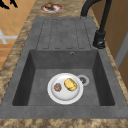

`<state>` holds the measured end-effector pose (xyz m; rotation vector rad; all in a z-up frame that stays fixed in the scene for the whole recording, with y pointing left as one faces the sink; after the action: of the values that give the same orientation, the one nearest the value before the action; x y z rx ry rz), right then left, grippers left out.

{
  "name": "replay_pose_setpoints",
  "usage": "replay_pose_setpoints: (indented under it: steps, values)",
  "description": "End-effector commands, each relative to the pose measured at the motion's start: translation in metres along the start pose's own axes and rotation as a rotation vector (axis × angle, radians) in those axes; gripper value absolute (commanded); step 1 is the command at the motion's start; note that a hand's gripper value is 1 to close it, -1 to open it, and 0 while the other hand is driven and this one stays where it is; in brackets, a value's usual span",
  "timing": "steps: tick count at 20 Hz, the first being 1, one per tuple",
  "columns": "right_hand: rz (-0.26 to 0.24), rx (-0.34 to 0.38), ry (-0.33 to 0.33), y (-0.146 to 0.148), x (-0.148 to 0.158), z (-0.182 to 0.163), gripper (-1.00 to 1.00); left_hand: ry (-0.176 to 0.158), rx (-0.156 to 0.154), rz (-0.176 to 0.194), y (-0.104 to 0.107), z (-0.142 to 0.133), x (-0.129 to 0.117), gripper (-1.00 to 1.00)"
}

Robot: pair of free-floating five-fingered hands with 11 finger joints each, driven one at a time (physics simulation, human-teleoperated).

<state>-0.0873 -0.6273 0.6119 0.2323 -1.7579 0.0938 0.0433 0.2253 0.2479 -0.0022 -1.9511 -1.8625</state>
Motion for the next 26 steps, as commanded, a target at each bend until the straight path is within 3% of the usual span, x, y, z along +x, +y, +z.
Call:
replay_pose_setpoints:
  steps: [1,9,13,14,15,17,19,26]
  values:
    - [-0.008,0.04,-0.021,-0.024,-0.01,-0.002,1.0,0.0,0.0,0.0,0.0,0.0,0.0,0.0]
    - [-0.034,0.137,-0.018,-0.069,-0.018,0.001,1.0,0.0,0.0,0.0,0.0,0.0,0.0,0.0]
    - [-0.037,0.092,-0.074,-0.102,-0.01,0.007,1.0,0.0,0.0,0.0,0.0,0.0,0.0,0.0]
    - [-0.031,0.077,-0.082,-0.11,-0.01,0.007,-1.0,0.0,0.0,0.0,0.0,0.0,0.0,0.0]
    - [0.0,0.075,-0.097,-0.119,-0.008,0.01,-1.0,0.0,0.0,0.0,0.0,0.0,0.0,0.0]
    - [-0.006,0.074,-0.135,-0.137,-0.012,0.016,-1.0,0.0,0.0,0.0,0.0,0.0,0.0,0.0]
    - [-0.021,0.068,-0.121,-0.155,-0.024,0.022,-1.0,0.0,0.0,0.0,0.0,0.0,0.0,0.0]
    - [-0.041,0.088,-0.168,-0.216,-0.066,0.044,-1.0,0.0,0.0,0.0,0.0,0.0,0.0,0.0]
